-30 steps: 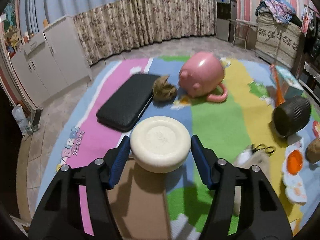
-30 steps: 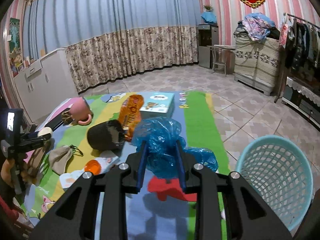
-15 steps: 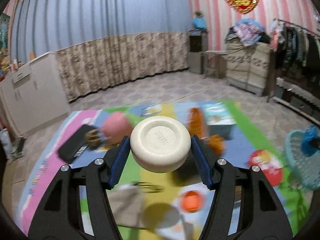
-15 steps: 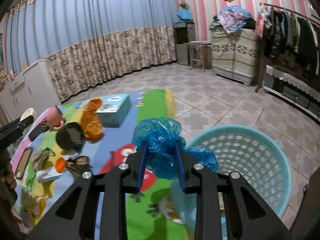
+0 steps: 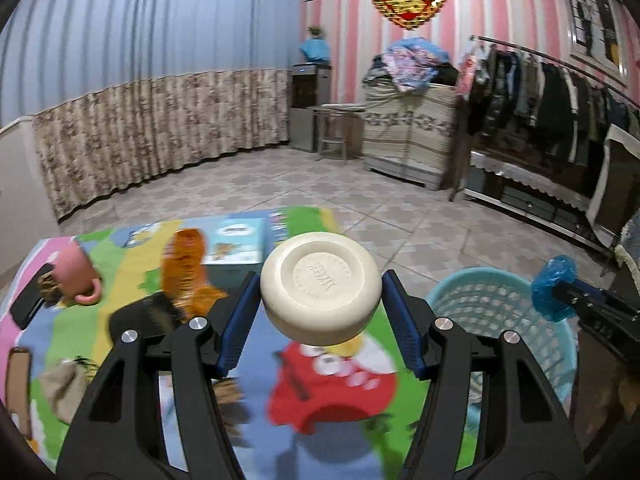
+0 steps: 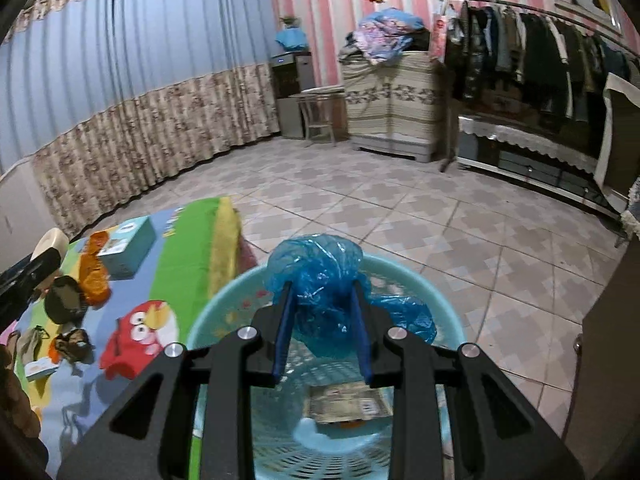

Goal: Collect trash
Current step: 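Carry the soap and blue bag over the basket and release both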

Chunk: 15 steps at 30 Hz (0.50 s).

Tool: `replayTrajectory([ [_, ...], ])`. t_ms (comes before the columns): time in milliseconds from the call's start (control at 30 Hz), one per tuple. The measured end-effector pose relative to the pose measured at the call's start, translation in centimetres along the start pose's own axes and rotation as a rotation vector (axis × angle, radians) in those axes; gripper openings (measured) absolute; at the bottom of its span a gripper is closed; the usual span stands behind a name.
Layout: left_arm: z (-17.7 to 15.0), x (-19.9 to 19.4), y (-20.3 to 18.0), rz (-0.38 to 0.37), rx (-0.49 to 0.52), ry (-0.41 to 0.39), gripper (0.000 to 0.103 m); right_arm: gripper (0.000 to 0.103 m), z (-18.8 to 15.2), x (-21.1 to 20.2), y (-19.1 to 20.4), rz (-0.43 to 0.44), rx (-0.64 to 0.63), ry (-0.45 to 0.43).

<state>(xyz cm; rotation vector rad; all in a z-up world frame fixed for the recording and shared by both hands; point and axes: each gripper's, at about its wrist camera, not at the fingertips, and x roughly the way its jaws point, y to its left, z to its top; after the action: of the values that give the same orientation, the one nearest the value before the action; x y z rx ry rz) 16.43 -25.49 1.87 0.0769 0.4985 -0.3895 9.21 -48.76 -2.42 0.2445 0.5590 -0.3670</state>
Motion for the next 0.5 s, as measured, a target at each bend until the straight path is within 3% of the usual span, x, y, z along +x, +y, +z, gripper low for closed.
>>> replayTrajectory([
  [267,0.7,1.6,-6.8,-0.091,-0.033,0.011,0.061,0.028,-0.5,0.1,-1.9,-0.009,0.034,-0.001],
  [500,-2.0,3.5,-11.0,-0.142,0.026,0.04,0.061,0.028,-1.1,0.4,-3.5,-0.041,0.076,0.017],
])
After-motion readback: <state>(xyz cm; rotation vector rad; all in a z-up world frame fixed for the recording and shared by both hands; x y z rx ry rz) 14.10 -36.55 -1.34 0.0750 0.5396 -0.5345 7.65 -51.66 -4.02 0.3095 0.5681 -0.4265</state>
